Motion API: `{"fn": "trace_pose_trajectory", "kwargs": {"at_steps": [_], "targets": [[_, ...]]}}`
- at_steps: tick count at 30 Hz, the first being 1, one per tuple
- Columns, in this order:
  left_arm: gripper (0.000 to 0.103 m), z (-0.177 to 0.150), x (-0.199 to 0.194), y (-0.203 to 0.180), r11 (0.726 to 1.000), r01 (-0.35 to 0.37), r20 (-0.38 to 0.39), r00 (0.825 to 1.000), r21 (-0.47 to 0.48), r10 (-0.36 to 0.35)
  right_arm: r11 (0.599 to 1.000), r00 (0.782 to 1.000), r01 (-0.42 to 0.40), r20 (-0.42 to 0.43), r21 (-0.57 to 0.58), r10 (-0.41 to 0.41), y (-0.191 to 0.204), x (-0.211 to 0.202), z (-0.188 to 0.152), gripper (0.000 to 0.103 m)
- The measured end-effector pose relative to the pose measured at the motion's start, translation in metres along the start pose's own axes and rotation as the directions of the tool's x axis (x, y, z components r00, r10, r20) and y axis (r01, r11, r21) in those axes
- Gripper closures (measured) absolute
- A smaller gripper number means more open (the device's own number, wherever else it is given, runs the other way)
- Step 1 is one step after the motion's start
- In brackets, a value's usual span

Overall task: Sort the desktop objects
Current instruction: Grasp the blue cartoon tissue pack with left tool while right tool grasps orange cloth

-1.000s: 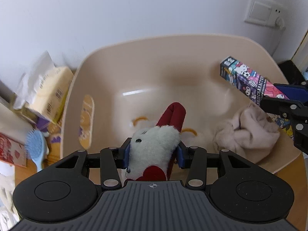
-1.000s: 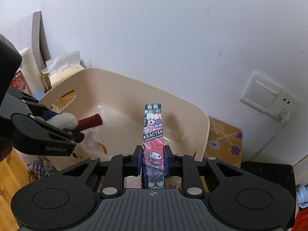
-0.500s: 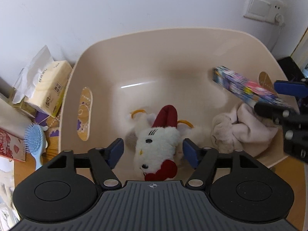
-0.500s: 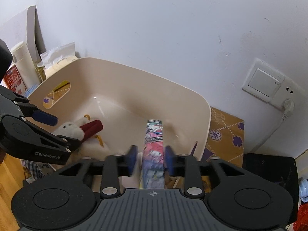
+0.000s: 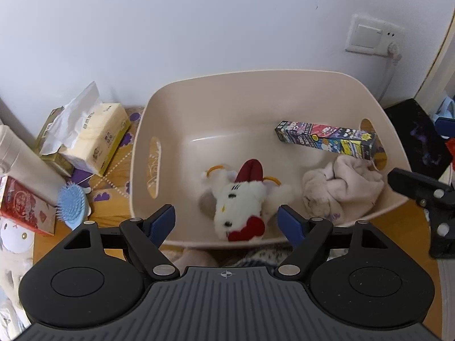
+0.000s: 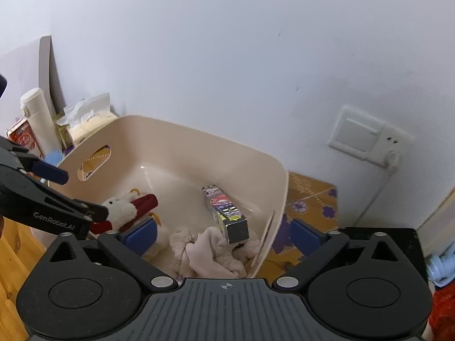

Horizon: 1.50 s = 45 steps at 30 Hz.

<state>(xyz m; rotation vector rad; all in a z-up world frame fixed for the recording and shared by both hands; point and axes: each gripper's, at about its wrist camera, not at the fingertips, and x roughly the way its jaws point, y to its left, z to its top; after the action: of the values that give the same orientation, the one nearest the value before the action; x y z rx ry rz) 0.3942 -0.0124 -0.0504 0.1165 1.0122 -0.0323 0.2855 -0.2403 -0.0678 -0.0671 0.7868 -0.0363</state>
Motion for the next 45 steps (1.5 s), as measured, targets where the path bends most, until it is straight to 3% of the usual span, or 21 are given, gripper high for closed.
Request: {"fn": "trace_pose_trajectory", "kwargs": {"at_steps": [16, 36, 45], "targets": [[0.020, -0.066, -0.039, 0.011, 0.996, 0.052, 0.024, 0.998, 0.075, -0.054, 0.993, 0.997, 0.073, -0.004, 0.091, -0.072, 0.014, -0.052, -0.048, 0.000], [0.019, -0.148, -0.002, 0.004, 0.983, 0.098, -0.135, 0.988, 0.154, -0.077, 0.979, 0.983, 0.088, -0.172, 0.185, -0.055, 0.029, -0.051, -0.133, 0.000], [0.019, -0.165, 0.018, 0.002, 0.982, 0.115, -0.196, 0.977, 0.152, -0.084, 0.981, 0.967, 0.057, -0.255, 0.188, -0.007, 0.043, -0.035, -0.161, 0.000]]}}
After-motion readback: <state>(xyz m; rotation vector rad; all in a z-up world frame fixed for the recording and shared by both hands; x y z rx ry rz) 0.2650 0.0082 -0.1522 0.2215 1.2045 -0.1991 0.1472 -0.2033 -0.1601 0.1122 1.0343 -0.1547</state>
